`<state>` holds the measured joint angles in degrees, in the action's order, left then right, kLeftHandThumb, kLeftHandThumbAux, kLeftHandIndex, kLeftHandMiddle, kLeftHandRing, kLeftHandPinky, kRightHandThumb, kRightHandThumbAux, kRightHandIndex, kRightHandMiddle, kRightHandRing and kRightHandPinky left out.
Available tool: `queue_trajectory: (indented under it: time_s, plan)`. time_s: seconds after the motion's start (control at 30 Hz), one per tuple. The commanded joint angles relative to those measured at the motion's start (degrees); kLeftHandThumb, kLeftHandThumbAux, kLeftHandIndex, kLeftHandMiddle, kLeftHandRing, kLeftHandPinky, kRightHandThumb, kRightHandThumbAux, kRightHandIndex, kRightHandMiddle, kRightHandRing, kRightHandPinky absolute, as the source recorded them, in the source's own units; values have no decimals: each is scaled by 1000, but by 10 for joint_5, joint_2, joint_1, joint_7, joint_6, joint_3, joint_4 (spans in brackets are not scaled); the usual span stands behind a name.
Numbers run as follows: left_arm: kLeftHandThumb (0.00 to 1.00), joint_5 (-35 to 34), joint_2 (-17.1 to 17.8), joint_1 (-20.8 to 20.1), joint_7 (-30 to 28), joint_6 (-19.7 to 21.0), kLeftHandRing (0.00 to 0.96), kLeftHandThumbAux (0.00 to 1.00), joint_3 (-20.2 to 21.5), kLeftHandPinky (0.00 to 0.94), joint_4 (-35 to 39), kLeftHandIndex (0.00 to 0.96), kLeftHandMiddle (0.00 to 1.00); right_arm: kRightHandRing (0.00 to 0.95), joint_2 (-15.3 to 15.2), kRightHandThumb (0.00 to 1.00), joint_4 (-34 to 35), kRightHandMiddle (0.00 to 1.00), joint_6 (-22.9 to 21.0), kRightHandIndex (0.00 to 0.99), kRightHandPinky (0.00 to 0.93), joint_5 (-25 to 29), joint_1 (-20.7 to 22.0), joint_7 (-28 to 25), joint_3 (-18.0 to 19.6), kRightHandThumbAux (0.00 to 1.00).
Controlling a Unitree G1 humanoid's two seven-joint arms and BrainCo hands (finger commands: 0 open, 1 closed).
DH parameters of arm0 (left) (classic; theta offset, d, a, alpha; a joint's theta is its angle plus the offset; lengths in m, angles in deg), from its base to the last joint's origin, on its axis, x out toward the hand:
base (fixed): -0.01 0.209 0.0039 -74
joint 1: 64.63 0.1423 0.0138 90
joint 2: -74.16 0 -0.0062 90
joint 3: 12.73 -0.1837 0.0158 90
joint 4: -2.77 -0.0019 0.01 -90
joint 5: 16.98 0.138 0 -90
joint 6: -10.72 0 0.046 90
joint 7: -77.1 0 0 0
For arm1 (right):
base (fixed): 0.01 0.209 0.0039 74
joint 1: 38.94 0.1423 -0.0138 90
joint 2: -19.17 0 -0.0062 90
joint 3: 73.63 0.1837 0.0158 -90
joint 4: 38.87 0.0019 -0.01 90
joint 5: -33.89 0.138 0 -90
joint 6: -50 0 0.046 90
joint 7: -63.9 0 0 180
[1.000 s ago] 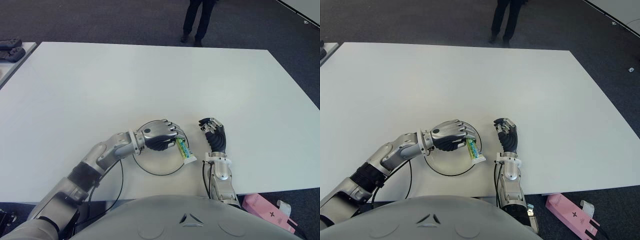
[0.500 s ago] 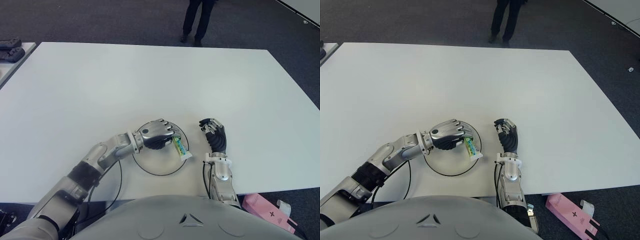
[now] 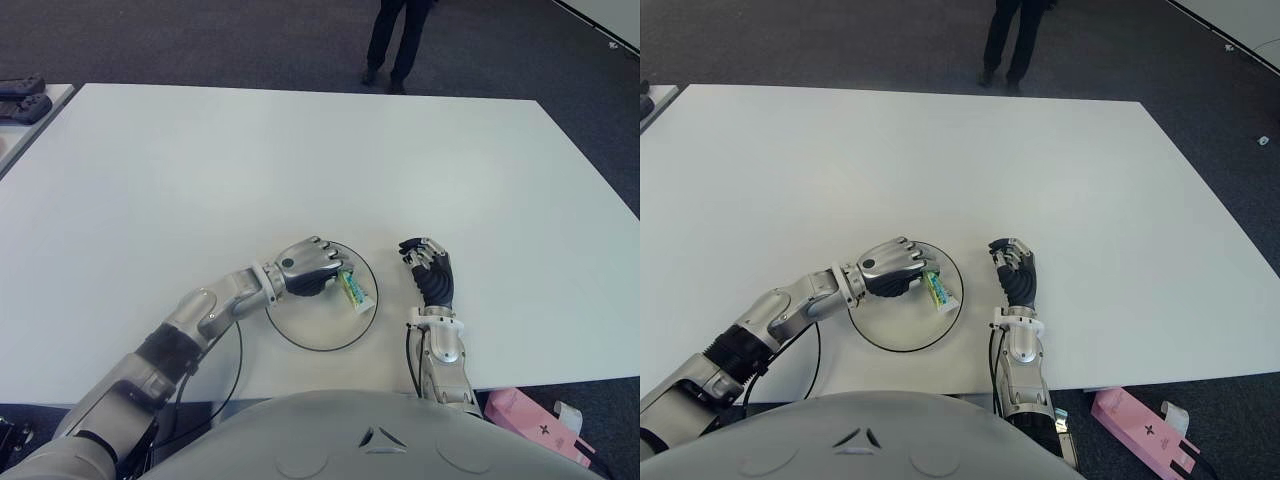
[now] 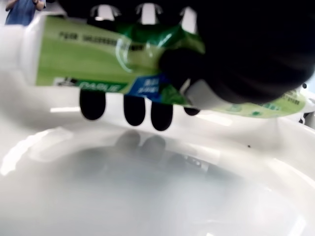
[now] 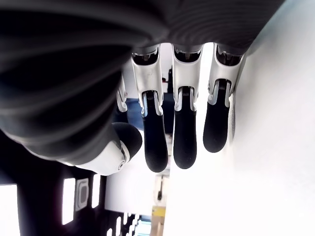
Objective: Put the toothpaste on the table into the plate.
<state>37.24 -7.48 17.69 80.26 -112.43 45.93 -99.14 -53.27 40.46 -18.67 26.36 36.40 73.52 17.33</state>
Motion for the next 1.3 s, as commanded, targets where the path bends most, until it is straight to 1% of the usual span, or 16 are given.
queue_trajectory:
  time_s: [0.03, 0.07, 0.13, 0.17, 0.23, 0.3, 0.33, 0.37, 0.4, 0.43, 0.5, 0.53, 0.6, 0.7, 1.0, 1.3]
  plan:
    - [841, 16, 9, 1, 20, 6, 856, 668, -8, 866, -9, 447, 490, 439, 2, 710, 0, 461, -13, 428, 439, 3, -2, -3, -2, 726]
    - [786, 15, 10, 4, 26, 7, 857, 686, -7, 864, -8, 441, 619, 441, 2, 710, -1, 461, -11, 428, 441, 4, -2, -3, -2, 726]
    - [737, 13, 11, 12, 36, 10, 845, 700, -5, 849, -5, 436, 721, 443, 3, 710, -2, 462, -10, 428, 442, 4, -1, -3, -2, 726]
    - [719, 12, 12, 13, 39, 11, 838, 705, -5, 840, -4, 434, 758, 444, 3, 711, -2, 463, -10, 428, 443, 4, -1, -3, -2, 726]
    - [703, 2, 10, 23, 41, 18, 811, 710, 0, 810, 4, 432, 768, 444, 3, 711, -3, 464, -10, 428, 443, 4, -1, -3, -2, 726]
    - [694, -7, 5, 32, 39, 31, 750, 712, 5, 747, 12, 429, 711, 446, 3, 710, -4, 466, -9, 428, 444, 4, -1, -2, -2, 726]
    - [490, -9, 3, 34, 37, 37, 584, 672, 6, 622, 15, 362, 541, 447, 3, 710, -5, 468, -9, 428, 444, 4, -1, -2, -2, 726]
    - [352, -10, 2, 38, 32, 46, 476, 648, 8, 540, 20, 319, 430, 448, 3, 710, -5, 468, -8, 428, 444, 4, -1, -2, -2, 726]
    - [257, -11, 1, 41, 28, 53, 364, 615, 9, 427, 24, 240, 329, 448, 3, 710, -5, 469, -8, 428, 443, 4, -1, -2, -2, 726]
    - [222, -11, 0, 42, 26, 57, 324, 604, 9, 386, 27, 212, 293, 448, 3, 710, -5, 469, -7, 428, 443, 4, -1, -2, -2, 726]
    - [136, -12, -1, 43, 24, 66, 194, 568, 10, 252, 30, 127, 176, 448, 4, 710, -6, 469, -7, 428, 442, 4, -1, -2, -2, 726]
    - [123, -12, -1, 43, 24, 69, 168, 562, 10, 225, 32, 111, 153, 448, 4, 710, -6, 469, -7, 428, 443, 4, -1, -2, -2, 726]
    - [87, -13, -1, 42, 23, 74, 71, 528, 9, 110, 34, 49, 65, 448, 4, 710, -7, 470, -7, 428, 446, 4, 0, -1, -2, 726]
    - [76, -15, 1, 42, 28, 74, 23, 473, 10, 37, 37, 16, 21, 450, 4, 710, -7, 470, -8, 428, 451, 1, 0, 1, -2, 726]
    - [105, -25, 18, 48, 23, 72, 0, 362, 20, 1, 65, 0, 0, 448, 2, 710, -5, 464, -10, 427, 450, -3, -1, 1, -3, 726]
    - [133, -20, 24, 47, 28, 77, 0, 316, 23, 0, 81, 0, 0, 443, 2, 710, -10, 460, -8, 427, 445, 2, 2, -3, -3, 726]
